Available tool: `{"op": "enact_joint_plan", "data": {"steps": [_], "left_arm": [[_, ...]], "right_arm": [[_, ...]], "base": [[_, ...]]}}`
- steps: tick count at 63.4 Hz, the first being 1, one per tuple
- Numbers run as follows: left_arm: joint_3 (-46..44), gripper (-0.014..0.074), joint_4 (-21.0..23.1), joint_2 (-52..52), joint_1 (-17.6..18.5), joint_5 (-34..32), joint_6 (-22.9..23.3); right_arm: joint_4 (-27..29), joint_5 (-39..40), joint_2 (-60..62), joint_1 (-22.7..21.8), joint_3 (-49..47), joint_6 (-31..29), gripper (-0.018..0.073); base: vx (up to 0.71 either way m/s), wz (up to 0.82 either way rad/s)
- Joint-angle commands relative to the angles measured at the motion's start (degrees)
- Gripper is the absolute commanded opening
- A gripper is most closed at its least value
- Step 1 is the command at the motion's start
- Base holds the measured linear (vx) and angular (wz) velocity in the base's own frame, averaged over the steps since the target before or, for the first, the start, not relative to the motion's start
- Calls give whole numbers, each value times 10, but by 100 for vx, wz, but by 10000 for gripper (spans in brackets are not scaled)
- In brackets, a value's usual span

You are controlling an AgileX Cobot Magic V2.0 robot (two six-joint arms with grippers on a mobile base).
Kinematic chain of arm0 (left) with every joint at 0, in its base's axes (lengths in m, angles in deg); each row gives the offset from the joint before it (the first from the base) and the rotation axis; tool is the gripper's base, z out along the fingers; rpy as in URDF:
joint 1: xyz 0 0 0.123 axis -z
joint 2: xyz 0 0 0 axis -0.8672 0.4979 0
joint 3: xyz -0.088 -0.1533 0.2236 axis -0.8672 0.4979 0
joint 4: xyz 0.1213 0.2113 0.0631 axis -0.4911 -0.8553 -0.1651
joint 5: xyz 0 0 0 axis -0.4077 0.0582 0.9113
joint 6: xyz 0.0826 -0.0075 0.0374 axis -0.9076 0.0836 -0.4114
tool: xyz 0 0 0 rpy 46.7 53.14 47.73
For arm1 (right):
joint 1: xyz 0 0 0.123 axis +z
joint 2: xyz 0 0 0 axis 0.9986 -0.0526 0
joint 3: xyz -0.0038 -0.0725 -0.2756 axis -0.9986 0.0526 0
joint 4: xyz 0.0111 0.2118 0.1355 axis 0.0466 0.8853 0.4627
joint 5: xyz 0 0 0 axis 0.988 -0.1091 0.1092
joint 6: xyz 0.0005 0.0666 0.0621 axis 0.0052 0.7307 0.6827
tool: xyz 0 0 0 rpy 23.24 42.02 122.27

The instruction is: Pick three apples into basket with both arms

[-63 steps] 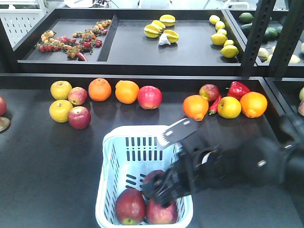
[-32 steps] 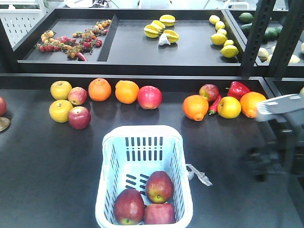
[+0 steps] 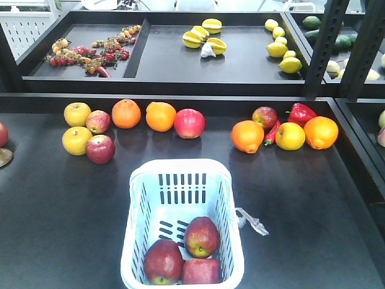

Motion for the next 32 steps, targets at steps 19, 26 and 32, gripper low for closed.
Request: {"op": "enact_joint_plan", "data": {"steps": [19,26,32], "left_arm": [[-12,593,-5,-1,1,-36,6],[-12,593,-5,-1,1,-37,6],[-12,593,-5,-1,1,-35,6]], "right_arm": [[-16,24,17,-4,-17,8,595],[-16,24,17,-4,-17,8,584],[-16,24,17,-4,-17,8,552]], "base": [[0,0],[0,0],[0,0]]}}
